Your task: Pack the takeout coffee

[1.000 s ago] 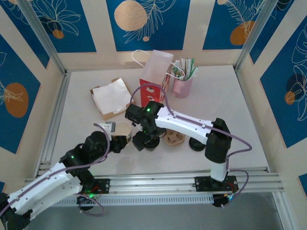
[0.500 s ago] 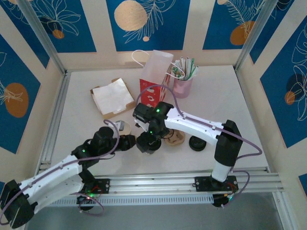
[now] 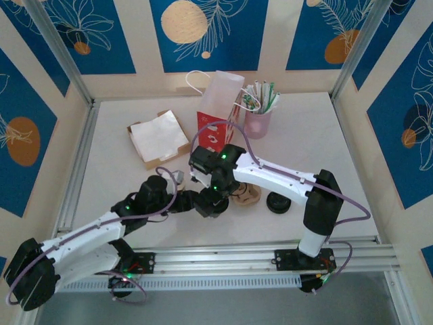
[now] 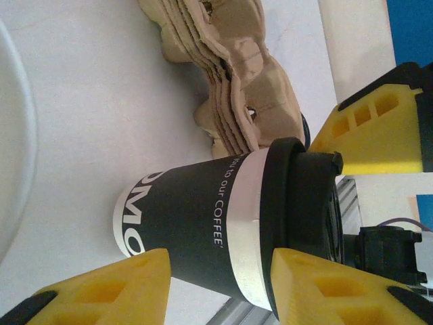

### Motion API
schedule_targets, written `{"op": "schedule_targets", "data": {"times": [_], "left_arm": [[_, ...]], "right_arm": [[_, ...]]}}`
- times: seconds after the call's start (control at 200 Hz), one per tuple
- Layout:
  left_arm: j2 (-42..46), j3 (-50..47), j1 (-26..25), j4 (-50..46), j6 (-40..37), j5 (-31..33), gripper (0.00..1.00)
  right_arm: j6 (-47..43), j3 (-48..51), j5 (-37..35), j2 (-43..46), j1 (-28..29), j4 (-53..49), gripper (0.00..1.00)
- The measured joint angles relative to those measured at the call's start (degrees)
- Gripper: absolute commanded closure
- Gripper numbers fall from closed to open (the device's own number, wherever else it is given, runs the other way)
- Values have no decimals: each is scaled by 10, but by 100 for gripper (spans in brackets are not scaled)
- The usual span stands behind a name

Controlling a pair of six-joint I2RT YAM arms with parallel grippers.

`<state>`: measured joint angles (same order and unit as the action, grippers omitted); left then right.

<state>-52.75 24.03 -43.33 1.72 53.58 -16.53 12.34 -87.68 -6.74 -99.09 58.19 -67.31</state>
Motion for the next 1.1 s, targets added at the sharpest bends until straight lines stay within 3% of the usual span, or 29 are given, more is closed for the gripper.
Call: {"op": "schedule_targets", "data": {"times": [0.92, 1.1], "left_arm": [[-26, -12, 9, 13, 1, -6, 55], [4, -12, 14, 1, 1, -3, 56]], "right_arm": [[18, 0, -3, -4, -14, 0, 0], [30, 1, -5, -16, -14, 0, 8]]}}
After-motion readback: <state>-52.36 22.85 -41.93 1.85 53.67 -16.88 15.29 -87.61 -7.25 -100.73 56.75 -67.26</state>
